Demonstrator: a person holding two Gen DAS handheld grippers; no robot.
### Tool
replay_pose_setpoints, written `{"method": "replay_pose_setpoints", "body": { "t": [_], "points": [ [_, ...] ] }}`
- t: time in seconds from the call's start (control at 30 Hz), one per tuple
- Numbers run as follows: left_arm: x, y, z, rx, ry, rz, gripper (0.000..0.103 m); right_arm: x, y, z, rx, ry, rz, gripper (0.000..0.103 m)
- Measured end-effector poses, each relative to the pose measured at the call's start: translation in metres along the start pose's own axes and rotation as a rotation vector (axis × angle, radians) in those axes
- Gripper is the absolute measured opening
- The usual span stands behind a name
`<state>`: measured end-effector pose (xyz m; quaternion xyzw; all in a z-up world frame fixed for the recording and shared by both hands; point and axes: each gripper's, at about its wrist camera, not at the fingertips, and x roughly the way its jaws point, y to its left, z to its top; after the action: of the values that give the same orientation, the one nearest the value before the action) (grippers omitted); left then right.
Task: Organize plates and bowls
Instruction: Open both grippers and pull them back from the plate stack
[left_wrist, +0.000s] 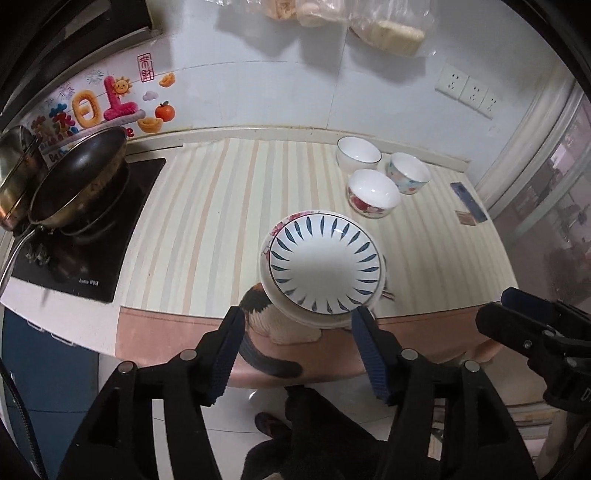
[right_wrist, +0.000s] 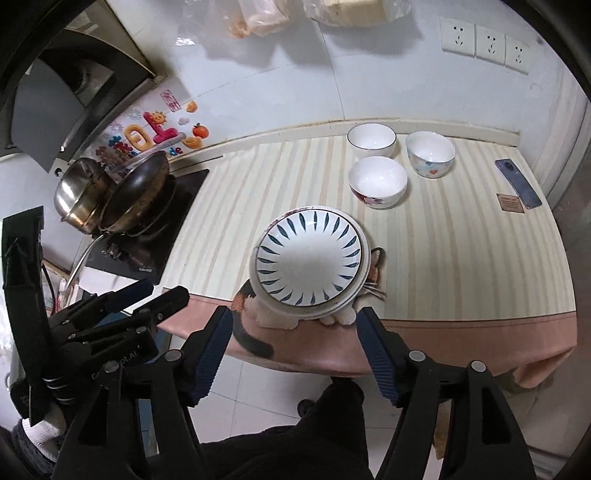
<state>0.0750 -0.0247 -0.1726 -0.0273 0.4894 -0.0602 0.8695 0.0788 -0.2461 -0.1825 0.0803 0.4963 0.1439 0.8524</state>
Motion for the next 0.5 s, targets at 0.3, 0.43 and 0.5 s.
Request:
{"method": "replay_pose_setpoints", "body": {
  "t": [0.3,0.43,0.5],
  "points": [
    [-0.013,-0.009,0.0,-0.027,-0.023,0.032,0.058,-0.016,-0.005,-0.005,-0.01,-0.003,0.033,0.078],
    [0.001,-0.014,0.017,-0.048,-0.023,0.057,0.058,0.005,-0.032,0.014,0.017,0.018,0.06,0.078],
    [0.015,-0.019,0.032,-0.067,-0.011,0.062,0.058,0.018,-0.048,0.026,0.044,0.033,0.075,0.078]
  ]
}}
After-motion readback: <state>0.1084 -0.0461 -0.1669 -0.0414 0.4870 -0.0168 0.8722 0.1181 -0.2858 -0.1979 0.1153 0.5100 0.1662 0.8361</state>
